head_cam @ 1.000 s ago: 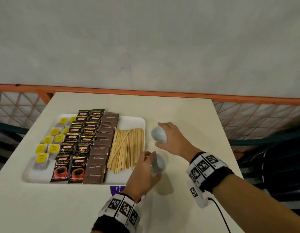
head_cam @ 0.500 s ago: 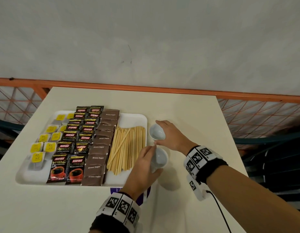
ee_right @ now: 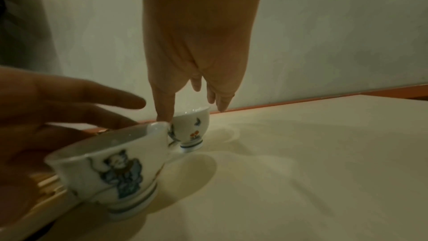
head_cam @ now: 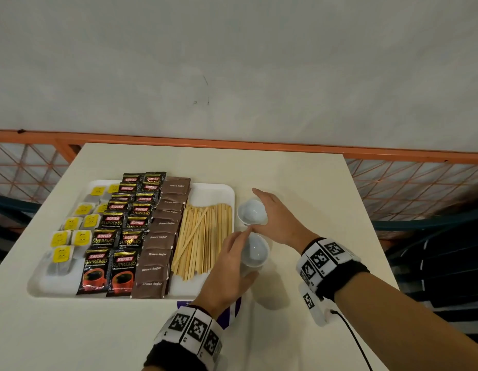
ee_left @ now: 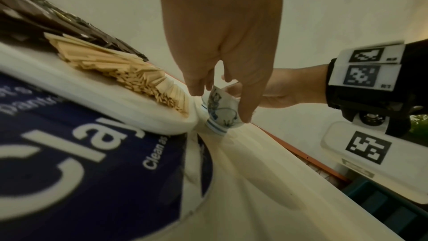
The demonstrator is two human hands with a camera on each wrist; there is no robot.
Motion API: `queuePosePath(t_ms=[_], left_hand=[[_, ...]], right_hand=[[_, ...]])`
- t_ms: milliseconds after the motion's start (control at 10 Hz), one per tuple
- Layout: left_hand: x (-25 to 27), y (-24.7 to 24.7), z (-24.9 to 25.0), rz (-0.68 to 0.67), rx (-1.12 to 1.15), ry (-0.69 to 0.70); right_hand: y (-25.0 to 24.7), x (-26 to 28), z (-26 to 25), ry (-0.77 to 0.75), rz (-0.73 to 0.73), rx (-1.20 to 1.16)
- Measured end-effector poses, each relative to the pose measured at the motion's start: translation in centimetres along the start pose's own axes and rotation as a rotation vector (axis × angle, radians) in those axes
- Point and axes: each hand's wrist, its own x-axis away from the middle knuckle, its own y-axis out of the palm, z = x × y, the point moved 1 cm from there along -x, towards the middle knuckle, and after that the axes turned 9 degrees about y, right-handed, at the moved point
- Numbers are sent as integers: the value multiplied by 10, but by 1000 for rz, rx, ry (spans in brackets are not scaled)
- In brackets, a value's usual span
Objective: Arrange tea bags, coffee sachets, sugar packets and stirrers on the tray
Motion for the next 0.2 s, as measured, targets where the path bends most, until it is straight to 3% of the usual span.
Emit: queuePosePath(t_ms=[200], left_hand=[[37,-28,12,2,-126,-64]], right_hand=[[-19,47,17,-4,221,-108]])
